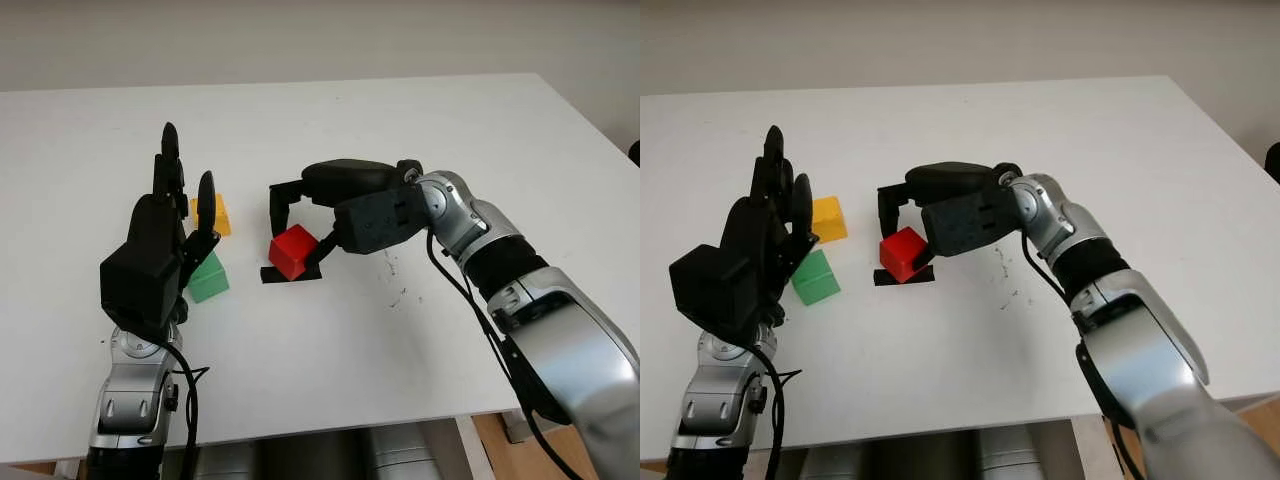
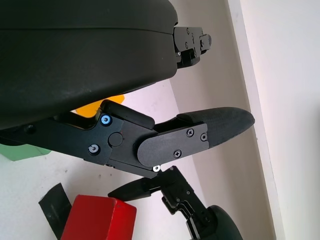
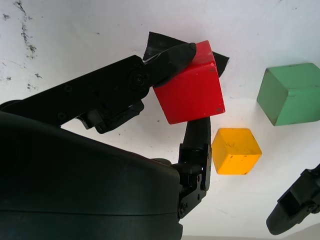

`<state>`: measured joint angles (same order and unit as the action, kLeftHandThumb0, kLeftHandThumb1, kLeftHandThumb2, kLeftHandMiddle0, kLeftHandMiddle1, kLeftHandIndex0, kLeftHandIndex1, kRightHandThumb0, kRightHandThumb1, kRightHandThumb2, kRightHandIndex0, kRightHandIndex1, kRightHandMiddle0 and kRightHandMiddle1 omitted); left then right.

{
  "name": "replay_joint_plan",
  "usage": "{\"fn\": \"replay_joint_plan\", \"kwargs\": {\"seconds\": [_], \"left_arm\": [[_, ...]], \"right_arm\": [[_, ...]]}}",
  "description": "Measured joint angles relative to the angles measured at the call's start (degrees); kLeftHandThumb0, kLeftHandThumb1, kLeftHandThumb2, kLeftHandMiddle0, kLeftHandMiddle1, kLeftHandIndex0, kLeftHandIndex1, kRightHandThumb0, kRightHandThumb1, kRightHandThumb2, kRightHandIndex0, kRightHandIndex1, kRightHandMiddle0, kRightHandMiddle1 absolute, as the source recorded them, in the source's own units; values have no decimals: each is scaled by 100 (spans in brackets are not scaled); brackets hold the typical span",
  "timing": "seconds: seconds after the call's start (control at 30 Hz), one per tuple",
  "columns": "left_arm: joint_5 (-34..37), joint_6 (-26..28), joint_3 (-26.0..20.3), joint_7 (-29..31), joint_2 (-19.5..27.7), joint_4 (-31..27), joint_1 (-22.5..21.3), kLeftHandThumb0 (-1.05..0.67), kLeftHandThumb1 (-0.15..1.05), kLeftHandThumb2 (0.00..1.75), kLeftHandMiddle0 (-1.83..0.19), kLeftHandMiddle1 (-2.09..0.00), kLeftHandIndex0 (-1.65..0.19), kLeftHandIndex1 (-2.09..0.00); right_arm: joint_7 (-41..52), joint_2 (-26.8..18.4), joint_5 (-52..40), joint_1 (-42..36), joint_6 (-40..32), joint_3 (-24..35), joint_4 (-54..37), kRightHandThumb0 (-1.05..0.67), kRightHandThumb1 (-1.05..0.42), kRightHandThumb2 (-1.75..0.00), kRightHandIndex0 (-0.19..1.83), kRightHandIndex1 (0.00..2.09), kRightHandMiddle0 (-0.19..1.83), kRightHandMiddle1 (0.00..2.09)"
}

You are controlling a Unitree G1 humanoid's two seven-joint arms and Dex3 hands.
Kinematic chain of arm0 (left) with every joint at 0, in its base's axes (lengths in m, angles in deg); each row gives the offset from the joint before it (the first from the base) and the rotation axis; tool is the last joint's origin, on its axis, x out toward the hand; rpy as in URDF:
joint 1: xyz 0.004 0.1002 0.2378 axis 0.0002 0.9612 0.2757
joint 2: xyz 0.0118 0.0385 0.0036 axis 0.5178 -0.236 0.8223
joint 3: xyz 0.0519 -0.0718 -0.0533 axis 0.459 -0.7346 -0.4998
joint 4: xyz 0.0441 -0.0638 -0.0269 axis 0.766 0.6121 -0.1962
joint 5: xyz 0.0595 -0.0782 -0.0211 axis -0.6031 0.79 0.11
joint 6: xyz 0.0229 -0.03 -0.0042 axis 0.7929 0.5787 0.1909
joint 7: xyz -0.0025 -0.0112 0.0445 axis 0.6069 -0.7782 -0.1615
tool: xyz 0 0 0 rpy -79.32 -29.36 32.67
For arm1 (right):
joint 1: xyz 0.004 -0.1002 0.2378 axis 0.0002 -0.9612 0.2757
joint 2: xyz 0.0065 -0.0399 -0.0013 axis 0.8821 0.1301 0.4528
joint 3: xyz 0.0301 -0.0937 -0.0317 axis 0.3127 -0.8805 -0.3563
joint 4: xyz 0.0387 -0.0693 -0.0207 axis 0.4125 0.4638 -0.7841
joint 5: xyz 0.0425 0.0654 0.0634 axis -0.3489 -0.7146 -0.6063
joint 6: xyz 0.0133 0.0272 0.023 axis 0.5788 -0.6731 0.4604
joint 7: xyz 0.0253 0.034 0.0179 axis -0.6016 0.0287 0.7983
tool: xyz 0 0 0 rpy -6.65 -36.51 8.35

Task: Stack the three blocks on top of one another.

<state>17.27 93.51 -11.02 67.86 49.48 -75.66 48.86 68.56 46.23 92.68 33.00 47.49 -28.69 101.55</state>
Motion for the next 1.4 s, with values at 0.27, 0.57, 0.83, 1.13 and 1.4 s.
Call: {"fn": "replay_joint_plan", "kwargs": {"seconds": [0.27, 0.57, 0.83, 1.13, 1.4], "left_arm": [[-31, 2, 12, -19, -30, -9, 47, -73, 105, 67, 13, -5, 12, -5], [-68, 10, 39, -80, -58, -23, 84, -72, 105, 67, 12, -6, 11, -5], [-82, 9, 45, -88, -89, -23, 84, -71, 105, 68, 11, -6, 11, -6], [-85, 57, 51, -97, -110, -28, 84, -72, 105, 67, 12, -5, 11, -5], [-83, 52, 50, -95, -108, -36, 84, -73, 105, 68, 11, -6, 11, -6]], "right_arm": [[-155, 31, 60, 11, 27, -22, 294, -44, -95, -6, 27, 6, 39, 153], [-289, 111, 91, 13, 124, -33, 515, -46, -95, -5, 27, 6, 41, 152], [-191, 151, 85, 36, 93, -27, 598, -54, -94, -5, 23, 4, 28, 143], [184, 170, -171, 40, 208, 52, 684, -88, -94, -6, 1, 3, -4, 40], [389, 137, -543, 135, 243, 323, 622, -89, -94, -6, -5, 3, -7, 22]]}}
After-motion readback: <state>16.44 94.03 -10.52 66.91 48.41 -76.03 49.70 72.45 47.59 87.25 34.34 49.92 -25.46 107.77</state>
